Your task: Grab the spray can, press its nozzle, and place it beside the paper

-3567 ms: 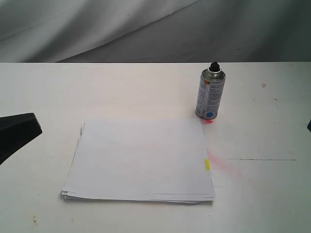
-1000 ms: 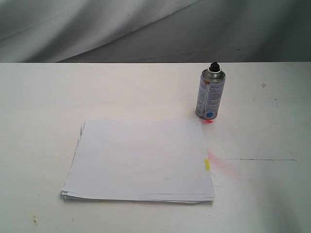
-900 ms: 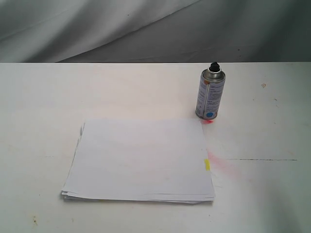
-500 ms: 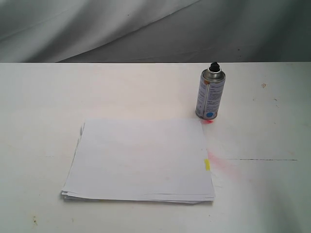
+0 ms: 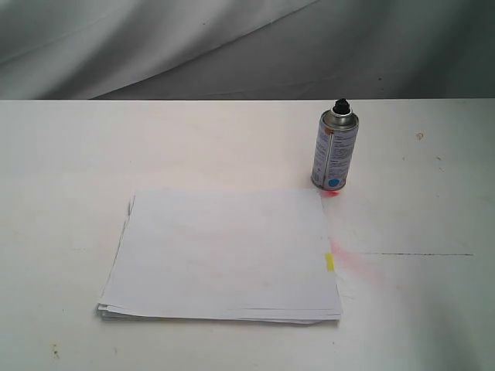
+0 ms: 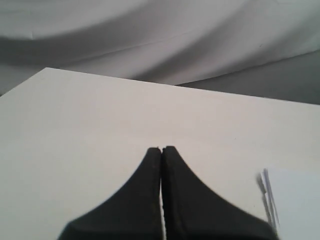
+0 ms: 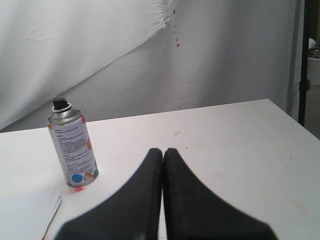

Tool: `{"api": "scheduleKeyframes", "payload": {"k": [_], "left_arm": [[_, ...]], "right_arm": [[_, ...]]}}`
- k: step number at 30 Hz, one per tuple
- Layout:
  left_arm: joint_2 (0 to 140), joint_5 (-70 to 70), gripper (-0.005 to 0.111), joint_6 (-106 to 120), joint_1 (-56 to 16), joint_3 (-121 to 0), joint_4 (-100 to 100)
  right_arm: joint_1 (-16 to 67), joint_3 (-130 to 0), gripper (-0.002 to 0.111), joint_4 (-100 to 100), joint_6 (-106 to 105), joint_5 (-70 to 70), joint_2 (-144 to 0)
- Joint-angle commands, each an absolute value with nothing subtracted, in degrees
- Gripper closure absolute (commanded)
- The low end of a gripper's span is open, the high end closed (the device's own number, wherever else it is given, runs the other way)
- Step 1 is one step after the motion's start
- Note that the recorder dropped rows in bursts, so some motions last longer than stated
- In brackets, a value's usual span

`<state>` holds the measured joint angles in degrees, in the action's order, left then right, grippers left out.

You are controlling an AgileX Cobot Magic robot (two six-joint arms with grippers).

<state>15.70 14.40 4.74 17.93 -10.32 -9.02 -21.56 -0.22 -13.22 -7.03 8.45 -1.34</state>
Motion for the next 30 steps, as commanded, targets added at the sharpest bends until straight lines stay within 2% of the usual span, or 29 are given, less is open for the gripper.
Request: {"api": "scheduleKeyframes", "payload": {"k": [1, 15, 30], "left_arm": [[15.4, 9.29, 0.107, 3.06, 17.99, -6.46, -6.19], [15.2, 7.75, 0.107, 3.06, 17.99, -1.26, -5.39], [6.74, 9.1, 0.107, 3.05, 17.99, 0.0, -5.39]], "right_arm": [[-21.86, 0.0, 0.108, -13.43, -7.04, 8.31, -1.0], [-21.86, 0.0, 0.108, -13.43, -7.04, 8.31, -1.0], [-21.86, 0.0, 0.108, -13.68, -7.04, 8.31, -1.0]]}}
